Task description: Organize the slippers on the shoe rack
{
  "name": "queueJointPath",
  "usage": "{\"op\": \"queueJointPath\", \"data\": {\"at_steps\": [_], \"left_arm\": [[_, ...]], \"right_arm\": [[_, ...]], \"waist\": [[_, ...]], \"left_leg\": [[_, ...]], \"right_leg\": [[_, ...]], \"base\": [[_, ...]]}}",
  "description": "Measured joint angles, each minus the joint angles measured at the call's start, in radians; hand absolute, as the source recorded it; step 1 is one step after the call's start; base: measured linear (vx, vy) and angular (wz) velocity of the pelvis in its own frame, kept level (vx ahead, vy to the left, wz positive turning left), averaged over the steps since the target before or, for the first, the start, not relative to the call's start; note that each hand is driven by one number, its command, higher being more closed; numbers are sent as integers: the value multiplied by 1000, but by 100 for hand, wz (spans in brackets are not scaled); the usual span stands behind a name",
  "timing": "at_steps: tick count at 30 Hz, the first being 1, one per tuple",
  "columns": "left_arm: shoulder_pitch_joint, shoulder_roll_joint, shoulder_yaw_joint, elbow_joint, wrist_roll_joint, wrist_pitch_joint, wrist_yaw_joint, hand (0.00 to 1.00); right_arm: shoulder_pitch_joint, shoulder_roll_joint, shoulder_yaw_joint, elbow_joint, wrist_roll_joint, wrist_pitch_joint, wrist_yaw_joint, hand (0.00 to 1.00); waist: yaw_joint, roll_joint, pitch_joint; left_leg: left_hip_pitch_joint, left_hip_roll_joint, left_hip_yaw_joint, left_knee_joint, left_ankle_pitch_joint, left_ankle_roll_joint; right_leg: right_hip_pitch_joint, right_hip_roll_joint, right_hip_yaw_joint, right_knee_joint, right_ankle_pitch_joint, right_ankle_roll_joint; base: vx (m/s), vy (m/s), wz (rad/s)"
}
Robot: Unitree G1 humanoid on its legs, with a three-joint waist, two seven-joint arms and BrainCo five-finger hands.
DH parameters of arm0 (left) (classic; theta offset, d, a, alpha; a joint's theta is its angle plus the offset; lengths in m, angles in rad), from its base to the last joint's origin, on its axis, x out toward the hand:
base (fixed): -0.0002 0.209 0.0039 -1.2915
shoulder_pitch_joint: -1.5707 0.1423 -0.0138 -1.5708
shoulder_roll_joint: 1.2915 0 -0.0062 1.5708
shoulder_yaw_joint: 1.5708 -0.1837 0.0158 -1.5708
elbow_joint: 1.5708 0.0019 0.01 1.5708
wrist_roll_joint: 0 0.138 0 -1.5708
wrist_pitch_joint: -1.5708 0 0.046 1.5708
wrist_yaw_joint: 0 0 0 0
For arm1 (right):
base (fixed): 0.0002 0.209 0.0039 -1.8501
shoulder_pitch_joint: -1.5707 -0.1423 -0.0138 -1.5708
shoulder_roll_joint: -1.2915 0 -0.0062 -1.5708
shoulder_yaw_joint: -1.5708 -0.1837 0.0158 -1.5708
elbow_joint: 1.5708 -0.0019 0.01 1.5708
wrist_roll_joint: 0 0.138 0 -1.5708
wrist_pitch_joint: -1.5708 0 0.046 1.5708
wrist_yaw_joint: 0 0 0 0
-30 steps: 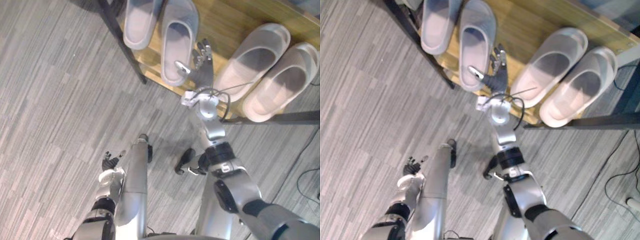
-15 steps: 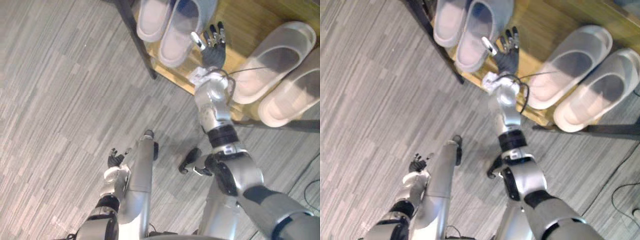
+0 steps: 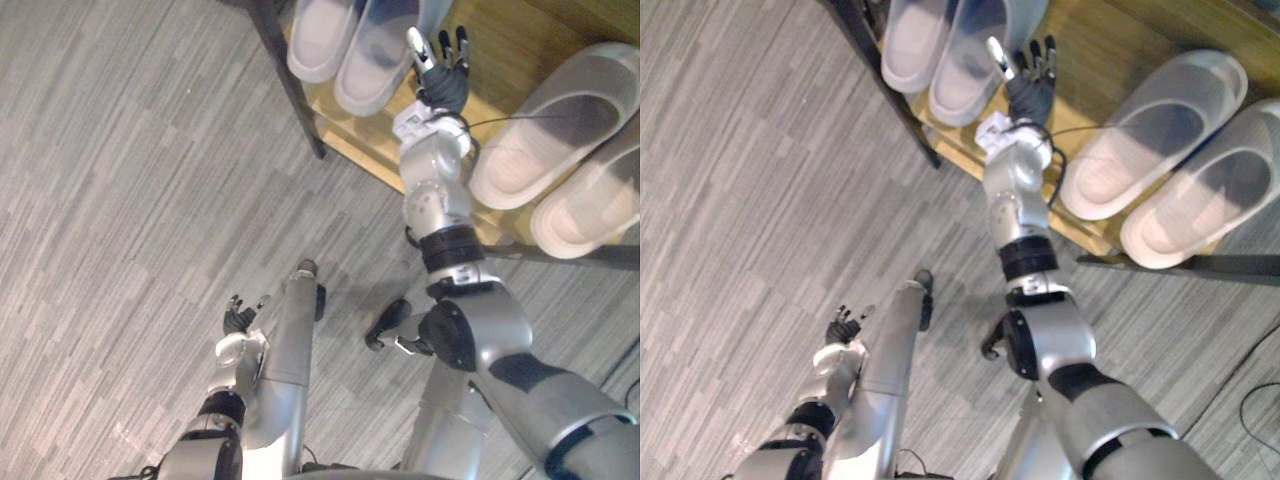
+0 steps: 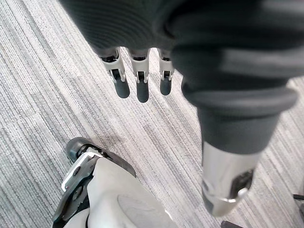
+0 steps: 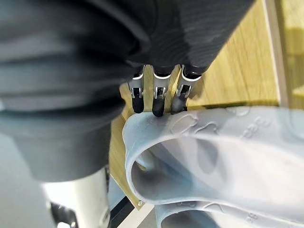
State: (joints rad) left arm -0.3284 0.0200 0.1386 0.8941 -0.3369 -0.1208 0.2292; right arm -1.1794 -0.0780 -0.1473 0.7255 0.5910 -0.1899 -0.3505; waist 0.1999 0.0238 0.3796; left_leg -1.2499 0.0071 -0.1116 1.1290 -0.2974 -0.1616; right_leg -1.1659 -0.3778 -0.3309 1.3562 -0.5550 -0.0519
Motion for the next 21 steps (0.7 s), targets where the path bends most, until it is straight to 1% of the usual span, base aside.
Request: {"op": "queueJointPath", "data": {"at_steps": [3,6,7,9,11,13,14,16,17,18,21], "left_arm": [[1,0,0,0,0,-1,-1,0],[1,5,2,2,0,2,-2,0],[1,8,2,2,0,3,-2,0],[1,10,8,2,0,4,-2,0],[5,6,28,1,0,7,-11,0],[13,4,40,1,0,13,-20,0],[22,6,41,0,0,19,-20,0],[37,1,40,2,1,24,-24,0],[46,-2,39,4,2,27,-31,0],[54,1,38,7,3,31,-38,0],[85,-5,35,28,24,43,-40,0]], "right_arm": [[-5,-8,0,0,-1,2,7,0],[-6,-5,19,0,-14,14,15,0],[-3,-5,38,0,-43,19,15,0],[8,-2,71,-1,-65,26,16,0],[33,1,111,-9,-85,32,18,0],[77,11,152,-49,-107,40,22,0],[112,20,174,-84,-121,43,27,0],[199,29,218,-164,-136,45,34,0],[246,28,245,-199,-161,48,37,0],[306,23,276,-243,-179,52,44,0],[481,-14,370,-358,-250,68,76,0]], "waist": [[1,0,0],[3,0,0],[2,0,0],[0,0,0],[-6,-1,-1],[-17,-1,-1],[-27,-1,-2],[-47,-4,-5],[-56,-4,-6],[-62,-7,-11],[-96,-9,-42]], "left_leg": [[1,2,0,0,2,-1],[11,18,14,9,3,-2],[22,26,20,10,2,-1],[57,39,25,5,0,2],[106,53,36,-11,-2,6],[158,67,53,-42,-2,9],[188,75,60,-60,0,12],[257,82,77,-107,6,19],[294,85,85,-133,10,18],[335,91,97,-165,15,22],[458,96,136,-273,39,33]], "right_leg": [[0,1,0,0,1,-1],[3,14,11,-4,10,-17],[11,21,15,-8,13,-22],[45,34,16,-24,17,-28],[89,44,17,-44,16,-23],[132,56,21,-75,22,-15],[159,62,21,-93,29,-10],[216,73,23,-141,44,-12],[249,77,24,-168,59,-21],[283,80,23,-198,73,-32],[390,88,22,-298,105,-17]], "base": [[-15,40,-2],[-18,82,-16],[-13,63,-25],[-20,55,-20],[-32,46,-19],[-34,32,-21],[-27,35,-17],[3,37,-18],[30,42,-21],[57,48,-22],[95,46,-14]]}}
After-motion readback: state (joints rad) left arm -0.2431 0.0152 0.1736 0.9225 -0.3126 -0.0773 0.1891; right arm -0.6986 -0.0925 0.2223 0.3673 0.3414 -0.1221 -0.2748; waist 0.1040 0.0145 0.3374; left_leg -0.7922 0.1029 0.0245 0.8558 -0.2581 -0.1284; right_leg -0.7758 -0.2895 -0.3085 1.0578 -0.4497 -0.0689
